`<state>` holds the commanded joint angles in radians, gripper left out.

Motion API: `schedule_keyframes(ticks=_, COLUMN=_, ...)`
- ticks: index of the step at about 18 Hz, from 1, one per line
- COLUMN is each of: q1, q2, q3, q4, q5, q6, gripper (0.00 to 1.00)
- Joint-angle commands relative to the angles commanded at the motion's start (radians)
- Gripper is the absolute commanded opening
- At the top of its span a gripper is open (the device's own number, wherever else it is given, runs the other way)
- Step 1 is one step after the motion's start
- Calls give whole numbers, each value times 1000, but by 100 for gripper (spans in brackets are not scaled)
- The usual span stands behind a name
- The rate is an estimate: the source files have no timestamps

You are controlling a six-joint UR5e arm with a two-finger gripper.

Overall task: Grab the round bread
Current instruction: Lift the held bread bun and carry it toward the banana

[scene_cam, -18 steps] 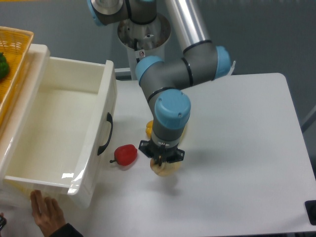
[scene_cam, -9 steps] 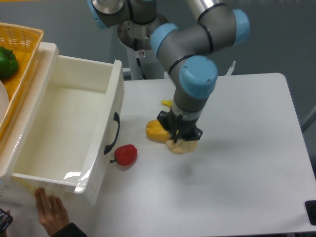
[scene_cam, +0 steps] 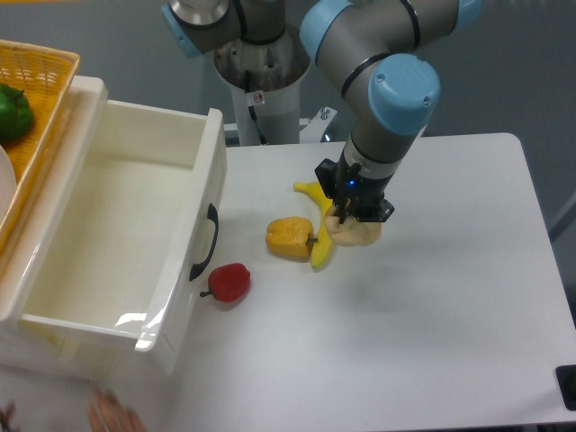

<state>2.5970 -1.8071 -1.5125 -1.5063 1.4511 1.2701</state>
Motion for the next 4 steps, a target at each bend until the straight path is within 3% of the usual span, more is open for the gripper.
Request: schedule_keyframes(ticks=4, q1=5, q2=3, q3=-3, q4=-2, q5=2, q6=0, gripper=17)
